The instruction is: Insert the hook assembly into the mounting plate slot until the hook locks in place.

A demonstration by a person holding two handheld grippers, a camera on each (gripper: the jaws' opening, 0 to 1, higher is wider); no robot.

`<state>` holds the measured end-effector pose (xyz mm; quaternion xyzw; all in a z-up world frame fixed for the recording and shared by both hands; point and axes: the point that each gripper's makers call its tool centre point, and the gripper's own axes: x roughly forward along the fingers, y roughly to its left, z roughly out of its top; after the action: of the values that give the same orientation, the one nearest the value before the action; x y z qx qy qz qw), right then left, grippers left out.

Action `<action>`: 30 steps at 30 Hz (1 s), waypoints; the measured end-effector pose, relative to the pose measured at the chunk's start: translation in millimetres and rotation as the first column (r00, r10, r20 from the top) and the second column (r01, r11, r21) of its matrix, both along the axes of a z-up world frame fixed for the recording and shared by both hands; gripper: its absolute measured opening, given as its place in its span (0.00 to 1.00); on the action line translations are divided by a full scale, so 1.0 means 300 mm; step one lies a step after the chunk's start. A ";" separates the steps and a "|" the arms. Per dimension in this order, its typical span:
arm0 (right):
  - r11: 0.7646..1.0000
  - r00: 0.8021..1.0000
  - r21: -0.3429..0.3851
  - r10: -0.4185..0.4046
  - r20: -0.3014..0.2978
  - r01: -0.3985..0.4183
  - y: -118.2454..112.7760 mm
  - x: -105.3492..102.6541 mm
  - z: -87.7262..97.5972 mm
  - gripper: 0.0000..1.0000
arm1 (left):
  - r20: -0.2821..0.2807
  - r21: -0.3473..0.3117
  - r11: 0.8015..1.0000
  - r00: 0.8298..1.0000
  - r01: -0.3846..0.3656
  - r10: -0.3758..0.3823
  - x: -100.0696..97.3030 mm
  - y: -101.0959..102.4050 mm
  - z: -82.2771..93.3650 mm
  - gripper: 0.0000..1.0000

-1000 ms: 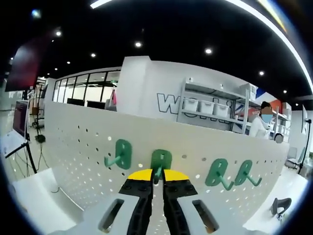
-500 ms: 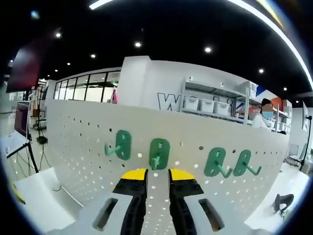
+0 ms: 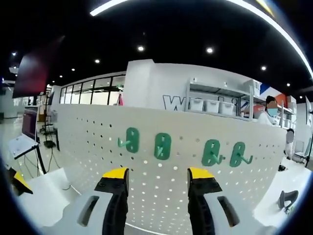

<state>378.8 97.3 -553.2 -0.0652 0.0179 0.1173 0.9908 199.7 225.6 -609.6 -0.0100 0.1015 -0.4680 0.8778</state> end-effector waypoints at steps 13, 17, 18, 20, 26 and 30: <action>0.997 0.999 0.056 0.051 0.006 -0.051 -0.017 -0.152 0.006 0.82 | 0.016 0.001 1.000 1.000 -0.006 0.006 -0.024 -0.014 0.029 0.82; 0.992 0.997 0.106 0.070 0.013 -0.071 -0.018 -0.193 0.024 0.95 | 0.022 -0.007 1.000 1.000 -0.010 0.010 -0.030 -0.024 0.044 0.84; 0.991 0.997 0.112 0.072 0.011 -0.073 -0.022 -0.204 0.026 0.96 | 0.023 -0.011 1.000 1.000 -0.012 0.012 -0.031 -0.026 0.049 0.84; 0.989 0.997 0.128 0.078 0.015 -0.080 -0.028 -0.228 0.036 0.99 | 0.028 -0.016 1.000 1.000 -0.014 0.014 -0.034 -0.029 0.059 0.84; 0.991 0.996 0.109 0.075 0.042 -0.079 -0.063 -0.312 0.071 1.00 | 0.037 -0.023 0.999 0.999 -0.023 0.024 -0.039 -0.033 0.078 0.86; 0.993 0.995 0.090 0.071 0.064 -0.076 -0.098 -0.370 0.094 1.00 | 0.037 -0.043 0.999 0.999 -0.029 0.030 -0.050 -0.042 0.095 0.86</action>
<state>267.9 67.7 -524.9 -0.0236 -0.0201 0.1523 0.9878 184.6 213.1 -581.0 -0.0211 0.0748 -0.4571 0.8860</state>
